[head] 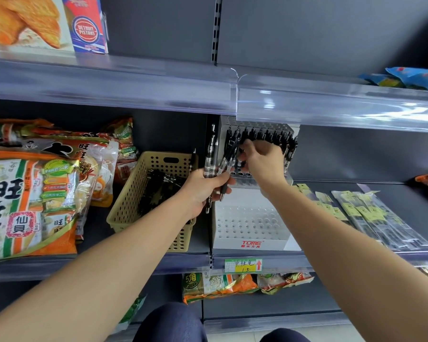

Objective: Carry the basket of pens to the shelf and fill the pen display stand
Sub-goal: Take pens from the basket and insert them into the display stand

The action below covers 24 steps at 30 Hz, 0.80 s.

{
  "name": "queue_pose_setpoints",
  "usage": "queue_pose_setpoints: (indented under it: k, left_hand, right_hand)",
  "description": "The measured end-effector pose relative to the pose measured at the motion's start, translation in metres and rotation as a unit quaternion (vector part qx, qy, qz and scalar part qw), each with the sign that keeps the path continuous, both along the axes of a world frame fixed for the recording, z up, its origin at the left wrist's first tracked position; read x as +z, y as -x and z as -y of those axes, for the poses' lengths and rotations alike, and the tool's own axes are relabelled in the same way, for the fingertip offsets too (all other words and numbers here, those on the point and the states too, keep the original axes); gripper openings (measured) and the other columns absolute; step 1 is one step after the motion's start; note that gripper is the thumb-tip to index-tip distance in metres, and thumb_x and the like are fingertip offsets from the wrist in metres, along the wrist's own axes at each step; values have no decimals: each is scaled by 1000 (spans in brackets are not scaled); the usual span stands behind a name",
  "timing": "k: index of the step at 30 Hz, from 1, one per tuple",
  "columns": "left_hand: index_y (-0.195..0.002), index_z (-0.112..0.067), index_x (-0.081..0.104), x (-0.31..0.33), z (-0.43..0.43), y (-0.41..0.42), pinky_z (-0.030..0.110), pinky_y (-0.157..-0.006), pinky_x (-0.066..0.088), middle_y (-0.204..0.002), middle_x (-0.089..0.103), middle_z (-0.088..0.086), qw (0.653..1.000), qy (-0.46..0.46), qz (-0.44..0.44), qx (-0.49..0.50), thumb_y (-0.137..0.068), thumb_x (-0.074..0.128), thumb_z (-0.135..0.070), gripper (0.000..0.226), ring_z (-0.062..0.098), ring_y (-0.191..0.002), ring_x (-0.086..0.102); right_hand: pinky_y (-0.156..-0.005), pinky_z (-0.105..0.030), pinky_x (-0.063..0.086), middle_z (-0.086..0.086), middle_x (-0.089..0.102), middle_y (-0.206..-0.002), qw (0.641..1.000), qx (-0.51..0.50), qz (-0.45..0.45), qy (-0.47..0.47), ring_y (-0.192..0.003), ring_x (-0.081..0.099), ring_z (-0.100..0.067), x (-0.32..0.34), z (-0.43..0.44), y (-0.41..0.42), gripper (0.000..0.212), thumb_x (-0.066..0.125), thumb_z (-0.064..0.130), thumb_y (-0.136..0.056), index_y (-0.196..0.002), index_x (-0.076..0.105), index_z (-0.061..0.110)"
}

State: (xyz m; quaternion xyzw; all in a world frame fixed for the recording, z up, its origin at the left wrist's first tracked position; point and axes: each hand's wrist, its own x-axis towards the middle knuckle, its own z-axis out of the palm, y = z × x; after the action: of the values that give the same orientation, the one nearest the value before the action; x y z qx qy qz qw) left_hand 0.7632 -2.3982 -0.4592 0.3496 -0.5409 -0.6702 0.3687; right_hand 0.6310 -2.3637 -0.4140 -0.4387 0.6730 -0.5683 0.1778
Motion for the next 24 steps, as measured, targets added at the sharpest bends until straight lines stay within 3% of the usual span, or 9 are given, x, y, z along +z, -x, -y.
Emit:
queue_pose_setpoints:
  k: [2,4,8,12,15,20,24]
  left_hand:
    - [-92,-15,64,0,-2,0,29,-64,45,-73,72,-3,1000,-3,-7,-4,-93,60,-14,4,11,-63,65]
    - [-94,-15,65,1,-3,0,29,-65,44,-73,72,-3,1000,-5,-13,-10,-94,59,-14,6,12,-64,65]
    - [-96,-14,65,-1,-1,-2,30,-67,47,-76,73,0,1000,-9,-14,-13,-94,59,-13,6,14,-67,66]
    - [-99,-12,65,-4,0,-1,32,-69,51,-84,73,6,999,-24,-25,-16,-93,59,-12,8,18,-72,67]
    - [-114,-6,64,-5,2,0,29,-67,52,-100,69,8,999,-27,-26,12,-89,64,-16,26,18,-81,64]
    - [-121,4,57,-8,9,0,26,-52,35,-64,49,0,996,-12,-5,86,-89,66,-28,46,13,-53,40]
    - [-122,0,54,-7,8,-1,24,-46,33,-65,46,-1,996,-20,-18,88,-93,60,-33,44,11,-54,38]
  right_hand:
    - [-52,-27,47,-5,66,-79,989,71,127,-2,-57,62,-13,7,-3,-6,14,50,16,-96,-91,63,13]
    - [-57,-26,49,-4,66,-79,982,105,159,-13,-64,63,-13,10,-4,-5,9,56,11,-93,-93,64,15]
    - [-57,-23,51,0,67,-79,982,119,147,-10,-66,64,-11,8,-3,1,11,68,12,-87,-98,65,12]
    - [-53,-22,49,-2,67,-75,990,99,96,-27,-63,63,-12,11,-1,3,13,65,8,-86,-99,65,7]
    - [-54,-22,51,-2,66,-77,995,60,84,-10,-62,61,-13,14,1,3,14,62,9,-85,-99,64,6]
    - [-67,-24,58,-6,68,-90,995,13,89,36,-69,64,-14,16,6,10,20,60,8,-88,-107,64,4]
    - [-76,-31,58,-5,70,-89,997,-20,41,61,-78,68,-22,20,9,17,18,63,9,-88,-104,69,7]
